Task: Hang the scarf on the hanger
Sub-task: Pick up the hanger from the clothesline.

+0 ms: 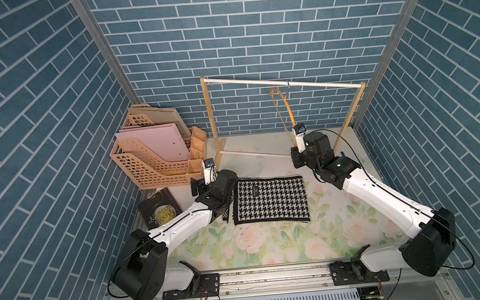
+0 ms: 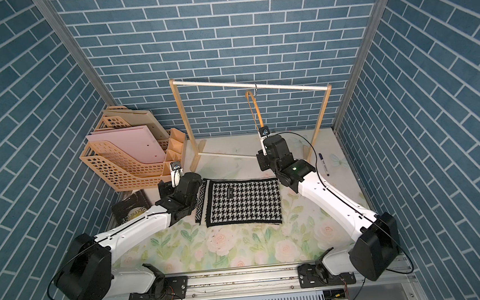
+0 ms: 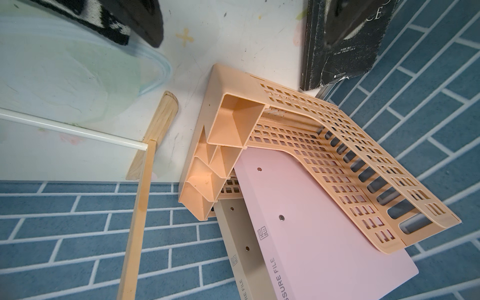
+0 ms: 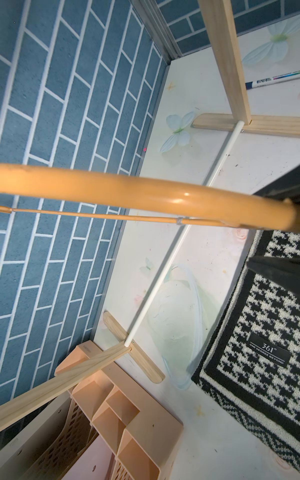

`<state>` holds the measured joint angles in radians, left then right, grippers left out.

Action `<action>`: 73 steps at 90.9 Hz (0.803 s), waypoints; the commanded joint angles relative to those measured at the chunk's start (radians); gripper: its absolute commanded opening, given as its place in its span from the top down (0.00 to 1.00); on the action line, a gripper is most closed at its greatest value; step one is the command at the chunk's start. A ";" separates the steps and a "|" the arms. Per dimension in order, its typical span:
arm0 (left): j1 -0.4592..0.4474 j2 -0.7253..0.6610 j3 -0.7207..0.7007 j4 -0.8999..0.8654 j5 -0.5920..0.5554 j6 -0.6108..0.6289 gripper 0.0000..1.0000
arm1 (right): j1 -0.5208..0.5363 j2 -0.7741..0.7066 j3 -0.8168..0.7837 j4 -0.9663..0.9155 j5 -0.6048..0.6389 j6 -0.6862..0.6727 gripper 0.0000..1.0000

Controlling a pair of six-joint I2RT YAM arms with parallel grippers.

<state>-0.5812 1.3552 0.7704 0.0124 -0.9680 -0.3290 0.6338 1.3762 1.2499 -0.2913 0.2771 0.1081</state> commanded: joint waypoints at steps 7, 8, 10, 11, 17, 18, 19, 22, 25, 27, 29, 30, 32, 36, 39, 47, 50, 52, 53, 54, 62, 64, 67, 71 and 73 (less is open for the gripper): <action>-0.007 0.003 0.023 -0.019 -0.018 -0.004 0.00 | 0.003 -0.002 0.028 0.019 -0.010 0.004 0.71; -0.006 0.004 0.023 -0.019 -0.018 -0.004 0.01 | 0.003 -0.002 0.028 0.019 -0.011 0.004 0.72; -0.006 0.004 0.023 -0.020 -0.018 -0.004 0.00 | 0.003 -0.002 0.028 0.020 -0.012 0.003 0.72; -0.007 0.004 0.024 -0.020 -0.018 -0.004 0.00 | 0.003 -0.002 0.028 0.020 -0.012 0.003 0.73; -0.007 0.002 0.025 -0.021 -0.018 -0.004 0.00 | 0.003 -0.002 0.027 0.023 -0.017 0.004 0.75; -0.007 0.003 0.025 -0.020 -0.018 -0.004 0.00 | 0.003 -0.002 0.027 0.023 -0.017 0.004 0.75; -0.007 0.003 0.024 -0.021 -0.018 -0.004 0.00 | 0.002 -0.002 0.028 0.025 -0.017 0.003 0.75; -0.007 0.003 0.023 -0.022 -0.019 -0.004 0.00 | 0.003 -0.001 0.028 0.027 -0.018 0.002 0.76; -0.007 0.003 0.023 -0.021 -0.020 -0.005 0.00 | 0.003 0.000 0.027 0.028 -0.021 0.002 0.76; -0.007 0.003 0.023 -0.021 -0.020 -0.006 0.00 | 0.003 0.001 0.028 0.029 -0.022 0.001 0.77; -0.007 0.003 0.023 -0.023 -0.020 -0.006 0.01 | 0.003 0.001 0.027 0.030 -0.023 0.001 0.77; -0.008 0.003 0.023 -0.023 -0.020 -0.006 0.00 | 0.003 0.002 0.027 0.032 -0.024 0.000 0.77; -0.007 0.002 0.023 -0.023 -0.021 -0.006 0.00 | 0.003 0.003 0.028 0.032 -0.024 -0.001 0.78; -0.008 0.002 0.023 -0.025 -0.021 -0.007 0.00 | 0.003 0.005 0.028 0.034 -0.027 -0.002 0.79; -0.007 0.002 0.023 -0.025 -0.021 -0.007 0.00 | 0.003 0.007 0.028 0.037 -0.028 -0.002 0.80; -0.009 0.001 0.024 -0.026 -0.021 -0.008 0.00 | 0.003 0.010 0.029 0.043 -0.031 -0.005 0.86; -0.008 -0.001 0.024 -0.027 -0.021 -0.009 0.00 | 0.003 0.011 0.029 0.045 -0.033 -0.005 0.90; -0.009 -0.002 0.025 -0.028 -0.021 -0.010 0.00 | 0.003 0.012 0.029 0.047 -0.033 -0.007 0.93; -0.008 -0.003 0.026 -0.028 -0.021 -0.012 0.00 | 0.004 0.012 0.029 0.048 -0.034 -0.007 0.94; -0.008 -0.004 0.026 -0.030 -0.019 -0.013 0.00 | 0.003 0.013 0.029 0.049 -0.035 -0.007 0.97; -0.008 -0.015 0.038 -0.042 0.004 -0.019 0.00 | 0.002 0.015 0.025 0.065 -0.041 -0.011 1.00; -0.009 -0.017 0.041 -0.044 0.012 -0.018 0.00 | 0.003 0.015 0.023 0.072 -0.042 -0.013 1.00; -0.009 -0.026 0.046 -0.045 0.026 -0.016 0.00 | 0.003 0.015 0.021 0.082 -0.044 -0.013 1.00; -0.011 -0.034 0.053 -0.047 0.043 -0.011 0.00 | 0.003 0.015 0.016 0.100 -0.046 -0.012 1.00; -0.012 -0.039 0.058 -0.048 0.051 -0.009 0.00 | 0.004 0.013 0.012 0.114 -0.046 -0.013 1.00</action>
<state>-0.5816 1.3502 0.7910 -0.0067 -0.9497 -0.3336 0.6331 1.3823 1.2503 -0.2569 0.2466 0.1074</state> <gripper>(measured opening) 0.996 0.142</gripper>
